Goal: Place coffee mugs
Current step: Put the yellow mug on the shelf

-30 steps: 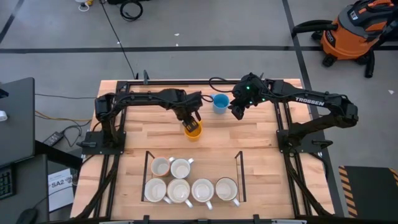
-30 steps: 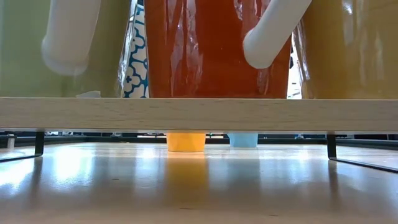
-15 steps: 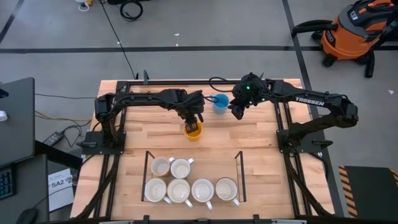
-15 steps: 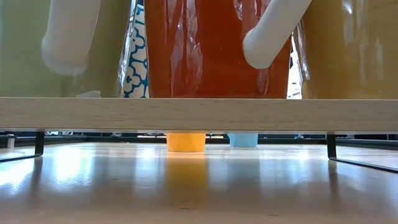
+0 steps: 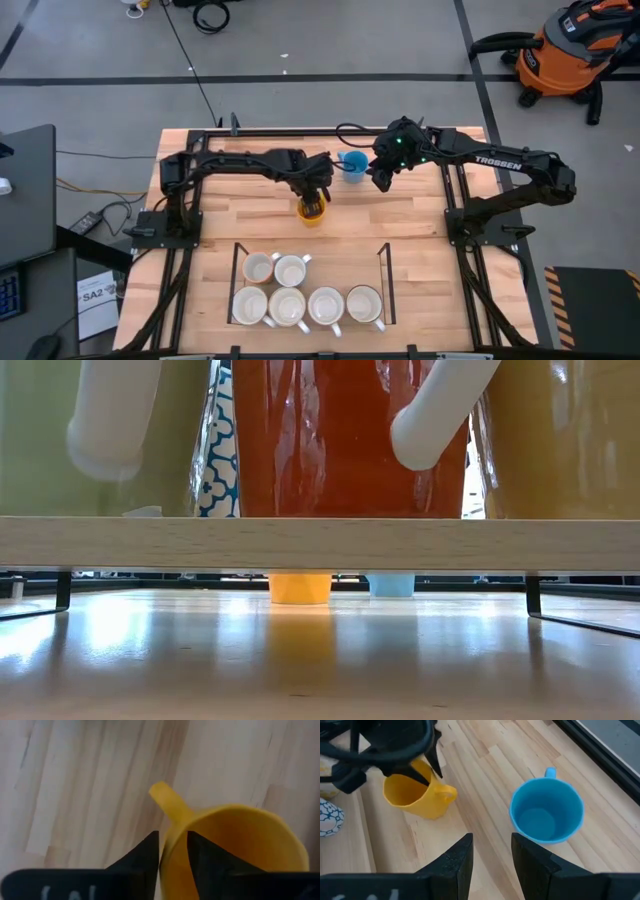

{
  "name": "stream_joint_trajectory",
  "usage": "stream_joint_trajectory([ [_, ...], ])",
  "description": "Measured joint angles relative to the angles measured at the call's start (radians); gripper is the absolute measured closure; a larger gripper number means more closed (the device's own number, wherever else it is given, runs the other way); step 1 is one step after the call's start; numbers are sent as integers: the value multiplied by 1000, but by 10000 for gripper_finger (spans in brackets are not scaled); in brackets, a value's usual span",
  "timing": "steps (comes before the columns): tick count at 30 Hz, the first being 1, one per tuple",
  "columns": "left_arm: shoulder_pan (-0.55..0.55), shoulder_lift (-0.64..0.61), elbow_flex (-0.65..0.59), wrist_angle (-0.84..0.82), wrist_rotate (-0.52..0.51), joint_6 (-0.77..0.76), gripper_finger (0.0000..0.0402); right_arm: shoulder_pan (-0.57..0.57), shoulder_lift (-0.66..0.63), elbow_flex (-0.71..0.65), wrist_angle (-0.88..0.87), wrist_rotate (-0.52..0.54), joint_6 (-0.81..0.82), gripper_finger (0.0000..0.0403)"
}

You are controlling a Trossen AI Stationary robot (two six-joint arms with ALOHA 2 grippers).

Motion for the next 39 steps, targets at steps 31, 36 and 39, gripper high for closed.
stream_joint_trajectory([
  [31, -133, 0, 329, -146, 91, -78, 379, 0, 0, 0, 4, 0, 0, 264],
  [36, -197, -1, 389, -173, 94, -78, 379, 0, 0, 0, 4, 0, 0, 264],
  [39, -239, -1, 390, -176, 93, -78, 379, 0, 0, 0, 4, 0, 0, 264],
])
